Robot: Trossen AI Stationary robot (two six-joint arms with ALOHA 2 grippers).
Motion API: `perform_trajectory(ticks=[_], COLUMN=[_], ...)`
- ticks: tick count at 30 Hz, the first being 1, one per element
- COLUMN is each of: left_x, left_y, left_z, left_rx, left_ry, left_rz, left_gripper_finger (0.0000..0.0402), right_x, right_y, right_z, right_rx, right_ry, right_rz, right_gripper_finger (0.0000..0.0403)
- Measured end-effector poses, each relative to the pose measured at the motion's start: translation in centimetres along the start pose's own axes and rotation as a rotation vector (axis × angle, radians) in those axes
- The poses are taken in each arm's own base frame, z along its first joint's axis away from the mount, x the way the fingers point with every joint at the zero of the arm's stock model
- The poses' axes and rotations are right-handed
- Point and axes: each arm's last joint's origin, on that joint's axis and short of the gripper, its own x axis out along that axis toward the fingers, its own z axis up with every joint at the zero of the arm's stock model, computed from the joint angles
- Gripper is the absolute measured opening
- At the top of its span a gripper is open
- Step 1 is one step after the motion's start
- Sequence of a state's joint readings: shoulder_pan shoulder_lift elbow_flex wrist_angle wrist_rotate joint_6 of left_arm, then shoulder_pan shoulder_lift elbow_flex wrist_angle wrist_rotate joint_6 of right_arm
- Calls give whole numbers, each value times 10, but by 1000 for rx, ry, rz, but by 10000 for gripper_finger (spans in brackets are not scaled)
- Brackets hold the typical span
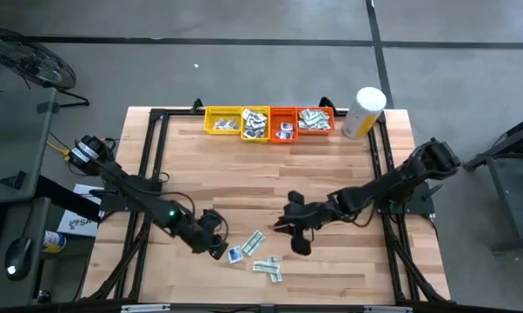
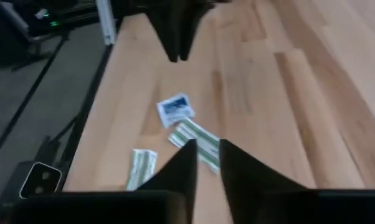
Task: Pick & Place First Aid Supplies
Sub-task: Put the blue pad into the left orange bin
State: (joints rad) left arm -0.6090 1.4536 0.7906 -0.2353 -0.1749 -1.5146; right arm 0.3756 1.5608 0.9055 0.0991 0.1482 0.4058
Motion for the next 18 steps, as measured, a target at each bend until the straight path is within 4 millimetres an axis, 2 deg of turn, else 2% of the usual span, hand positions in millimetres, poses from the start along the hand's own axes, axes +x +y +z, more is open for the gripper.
perform_trajectory(ticks=[2, 4, 8, 14, 18], left_x=[1, 4, 13, 28, 32], left_y=[-1, 1, -2, 1, 2], left_z=[-3, -6, -9, -12, -13], left_rx=[-22, -41, -50, -45, -55], left_ry=[-20, -33, -39, -32, -26], left_rz=[-2, 10, -14, -8, 2], left_gripper_finger=[85, 85, 85, 85, 85], right_x=[7, 16, 38, 84, 108], right_y=[8, 16, 32, 48, 51], right_z=[0, 2, 11, 23, 13], right_rx=[-50, -113, -184, -229, -257], right_ry=[-4, -8, -5, 15, 91], right_rz=[26, 63, 125, 146, 172], right_gripper_finger=[26, 8, 4, 1, 1])
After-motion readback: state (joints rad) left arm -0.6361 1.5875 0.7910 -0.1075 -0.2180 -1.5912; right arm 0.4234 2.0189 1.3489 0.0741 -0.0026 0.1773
